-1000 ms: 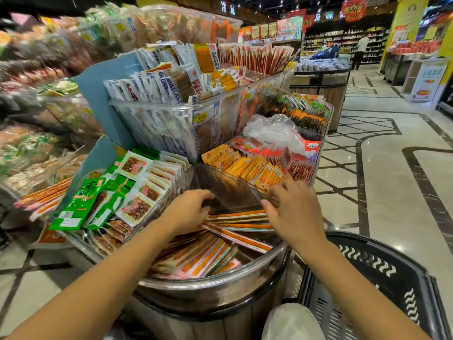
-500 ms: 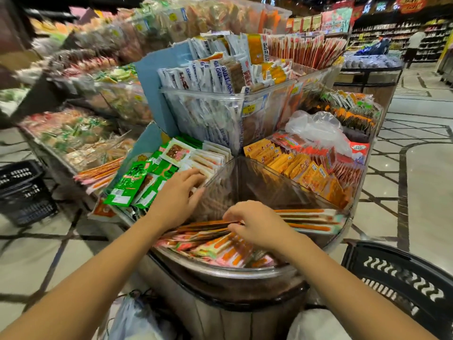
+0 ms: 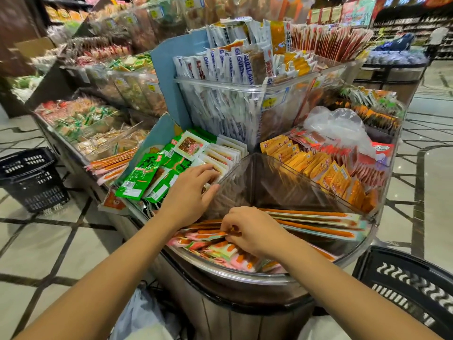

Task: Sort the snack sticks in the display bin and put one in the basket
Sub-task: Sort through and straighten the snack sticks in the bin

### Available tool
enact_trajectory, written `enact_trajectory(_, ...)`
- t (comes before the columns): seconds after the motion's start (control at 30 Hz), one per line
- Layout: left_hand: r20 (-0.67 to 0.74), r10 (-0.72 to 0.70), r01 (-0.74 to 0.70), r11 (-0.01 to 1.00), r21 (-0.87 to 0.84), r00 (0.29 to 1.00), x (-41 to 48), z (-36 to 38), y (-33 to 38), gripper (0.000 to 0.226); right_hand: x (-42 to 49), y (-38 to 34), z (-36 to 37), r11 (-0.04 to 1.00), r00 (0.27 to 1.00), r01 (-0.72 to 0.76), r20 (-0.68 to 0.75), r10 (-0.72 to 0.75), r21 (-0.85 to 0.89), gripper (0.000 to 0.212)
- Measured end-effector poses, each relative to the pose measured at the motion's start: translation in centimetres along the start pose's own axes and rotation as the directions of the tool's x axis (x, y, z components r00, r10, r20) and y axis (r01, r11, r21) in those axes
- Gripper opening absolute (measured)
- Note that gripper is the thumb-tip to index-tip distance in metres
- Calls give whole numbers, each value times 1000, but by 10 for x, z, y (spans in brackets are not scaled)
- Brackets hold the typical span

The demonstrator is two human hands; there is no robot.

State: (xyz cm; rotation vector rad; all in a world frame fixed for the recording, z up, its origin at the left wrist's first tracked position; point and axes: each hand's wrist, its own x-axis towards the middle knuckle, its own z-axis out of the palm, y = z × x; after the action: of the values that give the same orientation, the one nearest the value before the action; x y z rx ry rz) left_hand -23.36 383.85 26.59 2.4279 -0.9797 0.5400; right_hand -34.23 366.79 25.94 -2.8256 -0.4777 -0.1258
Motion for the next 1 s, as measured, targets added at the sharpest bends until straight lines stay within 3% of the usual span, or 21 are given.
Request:
enact_trajectory(0.17,-4,6,-6,1000,-3,1000,1,0,0,33,-4,1,0,996,993,26,-113,-16,89,13)
enact_trajectory(0.27,-6,8,-8,1000,-4,1000,0,0,-1,33,-8,3,-2,982,966,54,-260,-5,183,8)
enact_trajectory(0.33,-3,7,-7,1000,3,1000,0,1,-1,34,-11,7,-6,956,924,45,-376,71,289,10)
enact_trajectory(0.4,2,2,-2,1000,9,1000,0,0,0,33,-15,10,-17,859,860,32,-453,237,511,12)
enact_trajectory(0.47,5,1,-1,1000,6,1000,1,-1,1,33,-19,15,-33,705,790,26,-446,420,709,17)
enact_trajectory(0.53,4,3,-3,1000,4,1000,1,-1,1,32,-25,22,-51,593,768,1,-381,515,805,18)
enact_trajectory(0.7,14,1,-1,1000,10,1000,0,-2,3,34,-47,32,-89,492,827,-8,-271,492,871,16)
enact_trajectory(0.8,34,-8,7,1000,29,999,1,-4,4,34,-53,30,-102,549,834,-11,-295,466,835,21)
enact_trajectory(0.93,53,16,-17,999,27,998,3,-7,19,32,-53,27,-115,759,702,33,-556,446,650,30)
enact_trajectory(1.0,74,33,-27,997,-78,997,1,-6,39,36,-53,27,-123,756,659,11,-573,487,655,37)
